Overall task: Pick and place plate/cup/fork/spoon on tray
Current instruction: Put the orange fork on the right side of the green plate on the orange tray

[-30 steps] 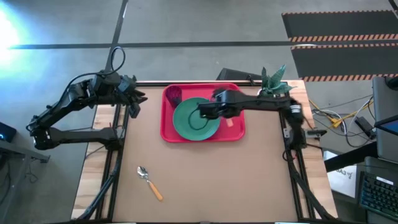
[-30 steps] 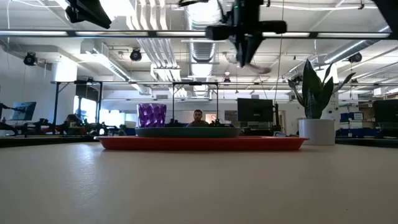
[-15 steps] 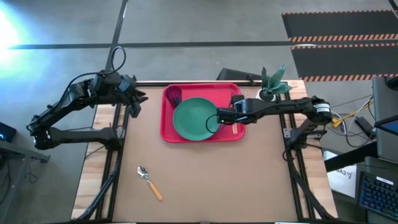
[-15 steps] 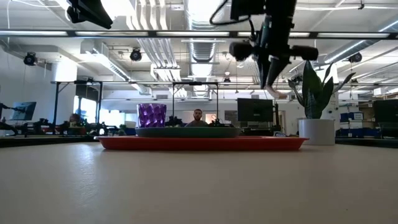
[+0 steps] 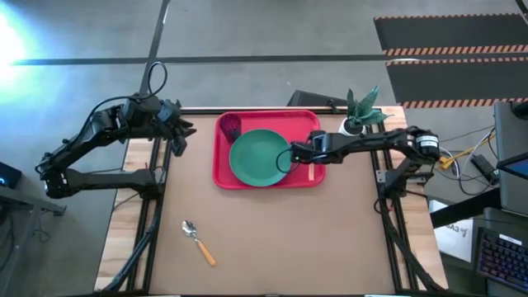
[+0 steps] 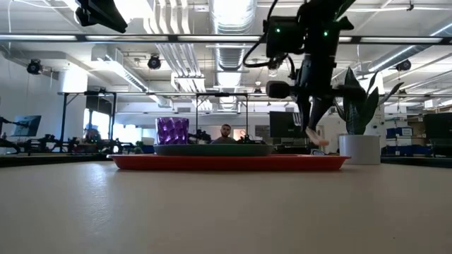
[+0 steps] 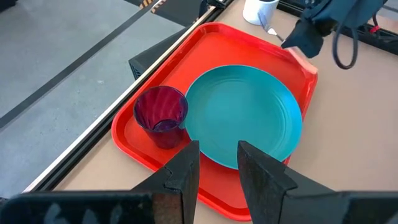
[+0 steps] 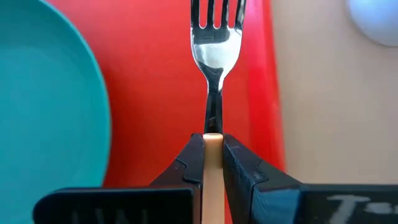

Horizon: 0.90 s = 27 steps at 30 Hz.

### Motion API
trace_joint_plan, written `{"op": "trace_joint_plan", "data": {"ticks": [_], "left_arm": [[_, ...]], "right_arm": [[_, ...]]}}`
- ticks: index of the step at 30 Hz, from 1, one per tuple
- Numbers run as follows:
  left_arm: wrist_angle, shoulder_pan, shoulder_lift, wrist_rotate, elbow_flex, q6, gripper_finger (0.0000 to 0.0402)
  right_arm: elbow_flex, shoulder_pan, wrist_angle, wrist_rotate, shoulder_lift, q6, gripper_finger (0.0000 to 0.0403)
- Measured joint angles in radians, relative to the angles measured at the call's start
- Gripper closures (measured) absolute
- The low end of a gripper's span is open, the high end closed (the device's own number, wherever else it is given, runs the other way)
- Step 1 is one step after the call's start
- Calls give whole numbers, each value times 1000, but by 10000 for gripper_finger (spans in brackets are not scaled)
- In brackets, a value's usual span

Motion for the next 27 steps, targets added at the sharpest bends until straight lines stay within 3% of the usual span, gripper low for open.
{"op": "trace_joint_plan", "data": {"ticks": [17, 27], "left_arm": [[1, 0, 2, 0, 0, 0, 311], [3, 0, 2, 0, 0, -1, 311]], "right_arm": [[-115, -106, 161, -81, 0, -195, 382], [-165, -138, 206, -92, 0, -201, 382]]}}
